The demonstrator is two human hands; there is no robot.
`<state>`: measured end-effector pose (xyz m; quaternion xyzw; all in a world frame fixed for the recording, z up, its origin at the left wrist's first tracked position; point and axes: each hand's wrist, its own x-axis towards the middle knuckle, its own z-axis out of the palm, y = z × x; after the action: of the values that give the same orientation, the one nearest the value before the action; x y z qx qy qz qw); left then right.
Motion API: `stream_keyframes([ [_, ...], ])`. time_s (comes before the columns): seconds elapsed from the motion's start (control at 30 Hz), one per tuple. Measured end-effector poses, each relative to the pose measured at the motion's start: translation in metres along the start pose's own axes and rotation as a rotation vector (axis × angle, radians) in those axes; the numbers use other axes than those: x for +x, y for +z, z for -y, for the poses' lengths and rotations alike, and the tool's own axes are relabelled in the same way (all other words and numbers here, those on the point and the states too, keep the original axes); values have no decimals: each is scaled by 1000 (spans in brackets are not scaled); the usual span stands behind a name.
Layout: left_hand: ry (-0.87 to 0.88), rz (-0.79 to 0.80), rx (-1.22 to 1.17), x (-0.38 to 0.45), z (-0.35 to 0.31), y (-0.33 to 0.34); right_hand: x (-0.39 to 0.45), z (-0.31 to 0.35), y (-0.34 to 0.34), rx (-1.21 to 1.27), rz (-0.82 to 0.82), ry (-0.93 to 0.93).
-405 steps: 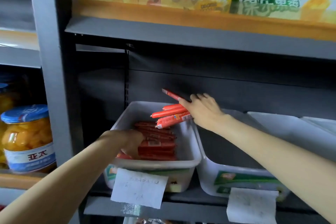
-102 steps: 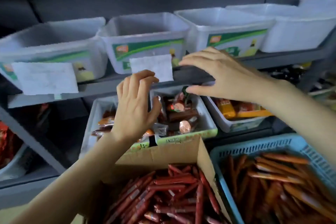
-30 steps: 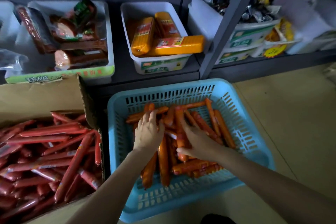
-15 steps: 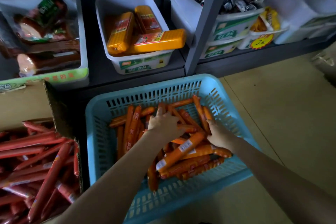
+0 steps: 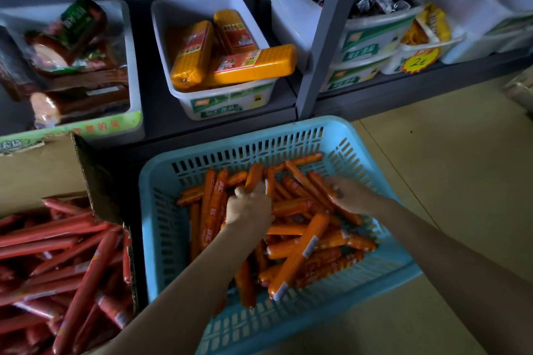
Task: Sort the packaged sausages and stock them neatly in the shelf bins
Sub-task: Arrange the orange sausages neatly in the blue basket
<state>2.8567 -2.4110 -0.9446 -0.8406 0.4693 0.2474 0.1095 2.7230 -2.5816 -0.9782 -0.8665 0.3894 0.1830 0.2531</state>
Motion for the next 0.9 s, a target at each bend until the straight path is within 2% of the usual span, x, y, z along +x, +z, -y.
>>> stream_keyframes([
  [0.1, -28, -130, -128, -29, 22, 6, 10, 3, 4, -59, 18, -22],
  [0.2, -161, -222, -238, -47, 50, 6, 20, 17, 7, -69, -5, -10],
  [0.27, -277, -156, -258, -48, 69, 4, 27, 27, 6, 61, -71, -30],
  [0.33, -337, 1, -234, -46, 82, 6, 29, 40, 7, 142, -124, -124],
  [0.37, -352, 60, -248, -46, 83, 7, 30, 46, 7, 146, -126, -172],
  [0.43, -362, 74, -198, -45, 74, 6, 28, 58, 5, 86, -96, -240],
  [0.53, -268, -44, -100, -38, 52, -1, 18, 67, -7, 18, 78, -254],
  [0.63, -21, -138, -172, -28, 32, -8, -7, 65, -24, -61, 388, -209],
  [0.73, 235, -9, -126, -20, 17, 1, -28, 52, -26, -214, 616, -143],
  [0.8, 283, 97, -17, -15, 12, 16, -35, 39, -21, -240, 639, -117],
  [0.9, 267, 64, 118, -12, 10, 27, -41, 29, -14, -247, 551, -146],
])
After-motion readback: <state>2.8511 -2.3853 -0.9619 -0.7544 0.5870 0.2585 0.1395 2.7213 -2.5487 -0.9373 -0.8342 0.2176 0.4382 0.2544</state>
